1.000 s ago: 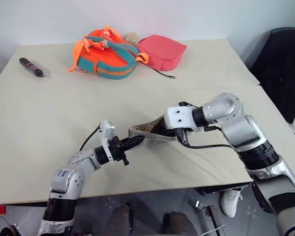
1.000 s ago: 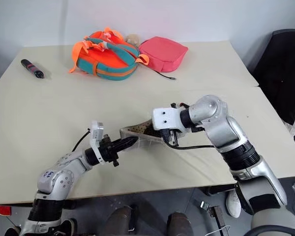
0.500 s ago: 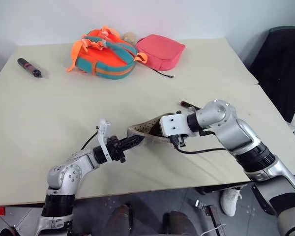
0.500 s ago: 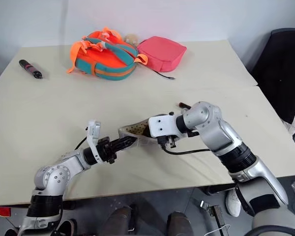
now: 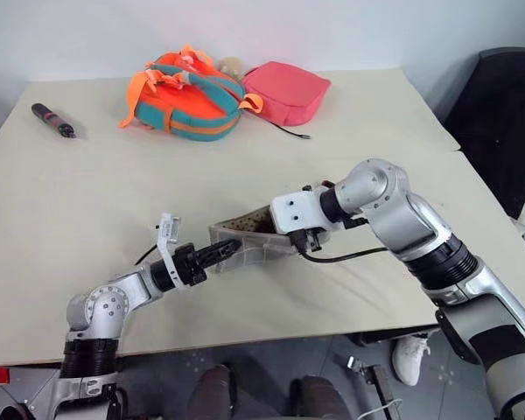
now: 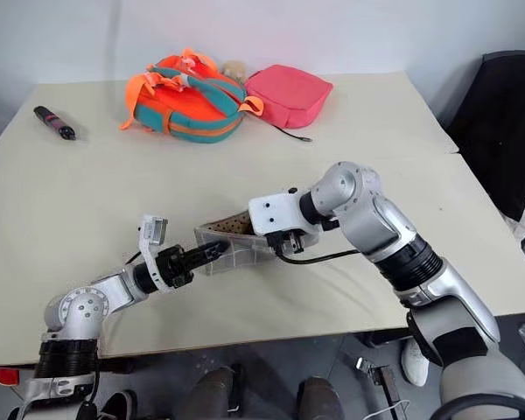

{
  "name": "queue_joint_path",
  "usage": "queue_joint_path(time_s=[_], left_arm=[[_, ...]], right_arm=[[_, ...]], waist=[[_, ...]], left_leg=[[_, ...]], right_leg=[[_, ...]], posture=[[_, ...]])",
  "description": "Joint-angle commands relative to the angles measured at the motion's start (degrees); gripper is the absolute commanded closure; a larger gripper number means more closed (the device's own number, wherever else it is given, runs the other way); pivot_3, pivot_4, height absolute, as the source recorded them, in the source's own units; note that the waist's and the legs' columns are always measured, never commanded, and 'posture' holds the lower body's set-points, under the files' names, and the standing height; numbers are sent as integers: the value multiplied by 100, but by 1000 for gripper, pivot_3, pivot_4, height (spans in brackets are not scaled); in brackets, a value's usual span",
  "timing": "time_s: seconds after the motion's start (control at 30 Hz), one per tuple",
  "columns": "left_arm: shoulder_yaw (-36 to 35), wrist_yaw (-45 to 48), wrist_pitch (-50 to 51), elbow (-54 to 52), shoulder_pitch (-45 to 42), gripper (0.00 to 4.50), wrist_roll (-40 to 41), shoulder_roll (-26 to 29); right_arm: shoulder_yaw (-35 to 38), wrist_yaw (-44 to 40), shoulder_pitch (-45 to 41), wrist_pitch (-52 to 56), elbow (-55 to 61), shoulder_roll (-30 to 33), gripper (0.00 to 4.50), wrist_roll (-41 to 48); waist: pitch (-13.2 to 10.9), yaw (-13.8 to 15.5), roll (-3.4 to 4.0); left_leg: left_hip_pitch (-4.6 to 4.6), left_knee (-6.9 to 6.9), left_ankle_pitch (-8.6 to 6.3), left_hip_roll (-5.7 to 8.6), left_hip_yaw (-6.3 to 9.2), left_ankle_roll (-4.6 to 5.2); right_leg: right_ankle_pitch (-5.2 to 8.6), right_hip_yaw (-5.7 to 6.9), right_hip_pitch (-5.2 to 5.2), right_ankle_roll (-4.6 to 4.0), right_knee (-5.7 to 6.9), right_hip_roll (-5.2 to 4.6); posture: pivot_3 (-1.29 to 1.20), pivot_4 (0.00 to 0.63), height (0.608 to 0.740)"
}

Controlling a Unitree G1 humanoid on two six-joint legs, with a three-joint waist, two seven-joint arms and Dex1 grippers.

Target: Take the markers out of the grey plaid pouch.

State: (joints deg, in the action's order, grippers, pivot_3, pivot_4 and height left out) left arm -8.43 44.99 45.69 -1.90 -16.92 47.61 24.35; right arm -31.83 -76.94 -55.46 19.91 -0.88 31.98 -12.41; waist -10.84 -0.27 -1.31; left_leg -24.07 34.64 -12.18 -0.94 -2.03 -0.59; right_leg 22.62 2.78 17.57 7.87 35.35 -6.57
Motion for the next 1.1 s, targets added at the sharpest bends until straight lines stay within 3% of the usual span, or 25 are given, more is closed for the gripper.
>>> queue_joint_path(time_s=[0.03,0.57,0.67,0.83,0.97,1.1], left_arm=[[192,140,-776,-82,160,4500,-647,70],[574,161,-1386,-377,383,4500,-1069,-74],[586,146,-1373,-437,431,4500,-1075,-99],[569,106,-1313,-511,487,4500,-1036,-102],[580,78,-1322,-513,476,4500,-1037,-122],[607,61,-1334,-518,469,4500,-1048,-144]], right_arm=[[-166,170,66,-222,-295,-70,3259,-229],[-428,256,233,-337,-858,-217,3259,-704],[-451,265,258,-270,-933,-281,2644,-768],[-423,355,294,-437,-909,-332,1184,-809],[-426,222,353,-328,-841,-302,1184,-758],[-349,183,380,-252,-764,-279,2395,-731]], waist=[[0,-2,0],[2,-1,-2],[4,-3,-4],[4,-2,-4],[4,-2,-4],[4,-3,-4]], left_leg=[[0,0,0,0,-1,0],[10,0,-1,-1,0,-2],[21,-2,-13,-2,-1,-20],[23,-5,-13,-2,-2,-20],[23,-5,-10,-2,-3,-15],[23,-6,-10,-2,-2,-14]], right_leg=[[0,0,0,0,0,0],[0,-1,-8,0,8,-5],[0,-1,-14,0,11,-5],[0,-1,-13,-1,12,-6],[0,-1,-13,0,11,-6],[0,-1,-13,-1,11,-6]], posture=[[0,150,740],[0,150,740],[0,150,740],[0,150,740],[0,150,740],[0,150,740]])
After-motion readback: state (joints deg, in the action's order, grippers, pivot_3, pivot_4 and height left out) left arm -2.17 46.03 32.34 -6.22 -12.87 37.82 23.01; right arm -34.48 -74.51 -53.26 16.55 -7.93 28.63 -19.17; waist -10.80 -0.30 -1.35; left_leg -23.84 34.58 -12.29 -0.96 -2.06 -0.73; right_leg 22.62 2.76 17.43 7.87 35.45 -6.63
